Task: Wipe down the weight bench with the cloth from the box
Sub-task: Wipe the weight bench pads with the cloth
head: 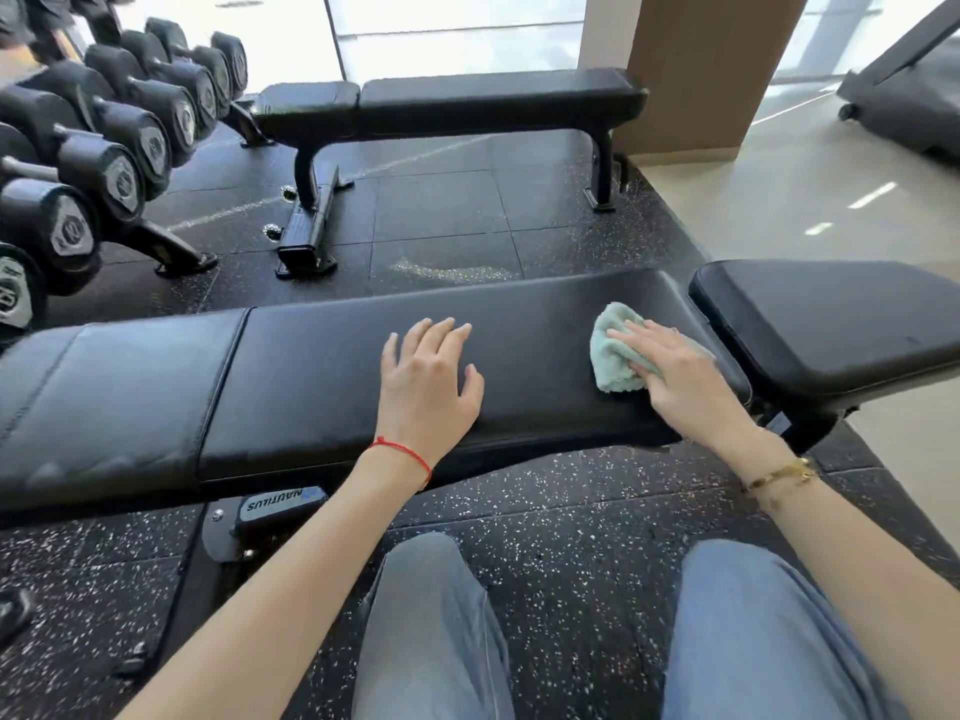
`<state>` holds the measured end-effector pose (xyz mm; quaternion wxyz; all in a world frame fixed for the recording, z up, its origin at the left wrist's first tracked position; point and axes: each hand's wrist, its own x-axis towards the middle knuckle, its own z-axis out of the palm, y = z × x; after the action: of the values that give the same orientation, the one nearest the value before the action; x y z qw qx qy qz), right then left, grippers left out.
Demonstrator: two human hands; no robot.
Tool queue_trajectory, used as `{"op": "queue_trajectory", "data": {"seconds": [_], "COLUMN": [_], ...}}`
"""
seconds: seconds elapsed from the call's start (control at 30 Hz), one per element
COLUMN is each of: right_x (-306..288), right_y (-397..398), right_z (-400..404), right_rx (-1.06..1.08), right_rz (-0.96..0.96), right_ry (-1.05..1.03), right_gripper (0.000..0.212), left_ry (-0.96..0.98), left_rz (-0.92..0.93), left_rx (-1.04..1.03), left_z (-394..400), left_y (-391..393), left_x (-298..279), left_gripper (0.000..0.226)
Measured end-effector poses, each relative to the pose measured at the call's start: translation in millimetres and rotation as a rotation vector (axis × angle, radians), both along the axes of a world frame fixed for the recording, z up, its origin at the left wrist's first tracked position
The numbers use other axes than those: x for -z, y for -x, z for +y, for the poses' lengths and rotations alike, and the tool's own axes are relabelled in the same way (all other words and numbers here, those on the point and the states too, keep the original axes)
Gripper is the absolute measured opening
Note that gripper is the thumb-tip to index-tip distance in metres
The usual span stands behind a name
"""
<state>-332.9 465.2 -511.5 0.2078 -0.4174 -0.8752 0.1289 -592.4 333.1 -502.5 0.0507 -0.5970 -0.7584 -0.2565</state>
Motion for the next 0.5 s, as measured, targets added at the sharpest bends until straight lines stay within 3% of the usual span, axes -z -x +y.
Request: {"op": "queue_trajectory", "data": {"seconds": [0.1,0.33,0.5], "right_x": [9.9,3.8,-8.3], "right_y": [-1.5,-75.9,-163.6], "right_z": [14.7,8.7,83.4], "right_rx": [0.108,-0.225,-0.066], "right_rz": [0.055,-0.052,-0.17], "right_ry": [-0.026,-0.096,-0.239], "right_gripper": [0.053,0.064,0.07], "left_ry": [0.008,0.081,0.144], "left_rz": [-0.018,-0.064,-0.081], "left_rx": [0.043,0.01,-0.054], "left_z": [22.8,87.1,126.9], "left_y": [-40.7,-154.5,-227.4], "left_x": [6.2,23.5,26.5], "left_gripper": [0.047,0.051,0.053]}}
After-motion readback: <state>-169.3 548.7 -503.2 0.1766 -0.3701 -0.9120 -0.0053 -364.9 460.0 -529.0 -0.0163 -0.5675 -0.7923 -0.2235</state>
